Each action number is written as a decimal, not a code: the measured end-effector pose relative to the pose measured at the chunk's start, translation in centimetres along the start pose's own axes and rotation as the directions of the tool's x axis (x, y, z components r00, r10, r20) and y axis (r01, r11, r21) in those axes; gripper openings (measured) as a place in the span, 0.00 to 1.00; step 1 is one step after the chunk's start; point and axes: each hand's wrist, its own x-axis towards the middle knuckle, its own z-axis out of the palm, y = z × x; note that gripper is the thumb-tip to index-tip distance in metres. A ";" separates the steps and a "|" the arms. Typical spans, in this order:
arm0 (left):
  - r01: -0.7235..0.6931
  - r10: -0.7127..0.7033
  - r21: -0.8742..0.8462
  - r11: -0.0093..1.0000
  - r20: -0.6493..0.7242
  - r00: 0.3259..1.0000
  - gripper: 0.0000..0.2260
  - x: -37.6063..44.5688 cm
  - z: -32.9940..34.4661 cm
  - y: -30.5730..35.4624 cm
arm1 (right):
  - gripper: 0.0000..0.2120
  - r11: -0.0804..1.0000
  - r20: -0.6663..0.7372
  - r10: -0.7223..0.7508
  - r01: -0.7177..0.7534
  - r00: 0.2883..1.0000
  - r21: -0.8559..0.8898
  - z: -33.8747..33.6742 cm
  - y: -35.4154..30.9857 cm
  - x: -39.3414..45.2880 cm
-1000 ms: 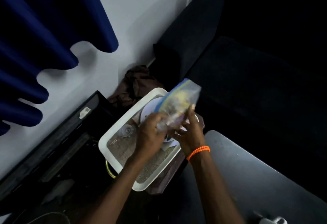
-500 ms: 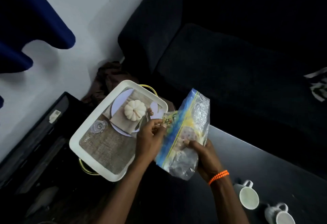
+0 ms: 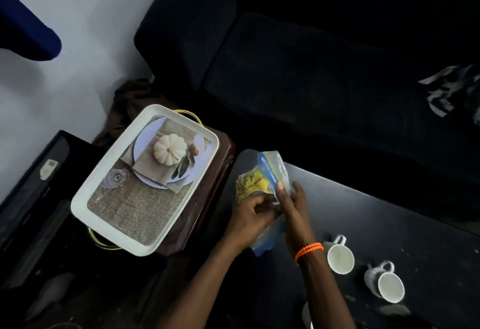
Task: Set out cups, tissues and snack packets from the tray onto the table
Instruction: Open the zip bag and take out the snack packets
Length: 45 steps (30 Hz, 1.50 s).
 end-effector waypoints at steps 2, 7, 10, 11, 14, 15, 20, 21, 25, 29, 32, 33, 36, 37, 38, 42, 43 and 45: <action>-0.057 0.061 0.118 0.991 -0.029 0.998 0.11 0.0 0.6 0.4 | 0.38 1.000 -0.039 -0.006 0.006 0.999 -0.003 -0.3 0.0 0.0; -0.062 0.069 0.050 0.997 -0.153 0.986 0.06 0.6 0.6 1.3 | 0.08 0.995 0.007 -0.084 0.084 0.996 0.054 -0.4 -1.3 0.1; -0.028 0.034 0.033 0.999 -0.177 0.984 0.06 0.7 0.1 1.2 | 0.10 0.996 0.070 -0.088 0.089 0.994 -0.011 -0.5 -1.6 0.0; -0.014 0.013 -0.004 1.000 -0.177 0.984 0.09 0.6 0.1 1.3 | 0.10 0.996 0.084 -0.085 0.088 0.993 -0.030 -0.6 -1.6 0.0; 0.007 -0.043 -0.207 0.978 -0.171 0.984 0.11 0.5 0.0 1.2 | 0.09 0.994 0.095 -0.080 0.086 0.992 -0.068 -0.8 -1.7 0.1; 0.010 -0.058 -0.273 0.962 -0.171 0.984 0.11 0.5 -0.1 1.1 | 0.08 0.991 0.102 -0.083 0.092 0.991 -0.092 -0.7 -1.7 0.2; -0.004 -0.028 -0.144 0.990 -0.217 0.976 0.09 0.8 -0.6 0.5 | 0.10 0.944 0.125 -0.156 0.185 0.980 -0.272 0.0 -1.2 -0.1; -0.015 -0.009 -0.113 0.993 -0.211 0.978 0.09 0.9 -1.0 0.4 | 0.10 0.940 0.116 -0.164 0.191 0.980 -0.284 0.1 -1.3 -0.3; -0.081 0.071 -0.051 0.995 -0.178 0.982 0.15 0.6 -3.4 0.5 | 0.09 0.902 0.070 -0.240 0.249 0.968 -0.354 0.8 -2.2 -0.8; -0.108 0.097 -0.051 0.993 -0.195 0.976 0.19 0.5 -5.5 2.0 | 0.13 0.895 -0.047 -0.246 0.209 0.968 -0.394 0.4 -3.4 -0.3; -0.147 0.145 0.011 0.989 -0.231 0.962 0.22 0.1 -7.6 2.9 | 0.15 0.919 -0.218 -0.201 0.106 0.955 -0.380 -0.3 -4.1 0.0; -0.158 0.169 0.065 0.985 -0.242 0.956 0.22 -0.1 -8.1 3.2 | 0.13 0.894 -0.273 -0.237 0.099 0.932 -0.437 -0.4 -4.3 -0.2; -0.198 0.247 0.209 0.958 -0.243 0.938 0.22 -1.0 -8.7 3.8 | 0.05 0.778 -0.356 -0.527 0.269 0.772 -0.568 0.3 -5.8 -2.3; -0.224 0.283 0.245 0.943 -0.242 0.928 0.22 -1.3 -8.7 4.0 | 0.04 0.715 -0.317 -0.636 0.382 0.704 -0.586 0.7 -6.3 -3.3; -0.248 0.316 0.272 0.930 -0.241 0.918 0.23 -1.5 -8.7 4.1 | 0.03 0.642 -0.234 -0.716 0.487 0.658 -0.592 1.3 -6.5 -4.2; -0.260 0.344 0.303 0.917 -0.269 0.900 0.24 -1.8 -8.4 4.1 | 0.05 0.620 0.125 -0.577 0.533 0.807 -0.576 4.5 -5.7 -4.7; -0.248 0.336 0.305 0.920 -0.283 0.898 0.24 -1.8 -8.3 4.0 | 0.08 0.611 0.166 -0.452 0.440 0.876 -0.657 5.5 -5.0 -3.8; -0.231 0.326 0.311 0.922 -0.303 0.896 0.23 -1.9 -8.2 3.8 | 0.14 0.490 0.159 -0.219 0.249 0.963 -0.835 7.4 -3.3 -1.7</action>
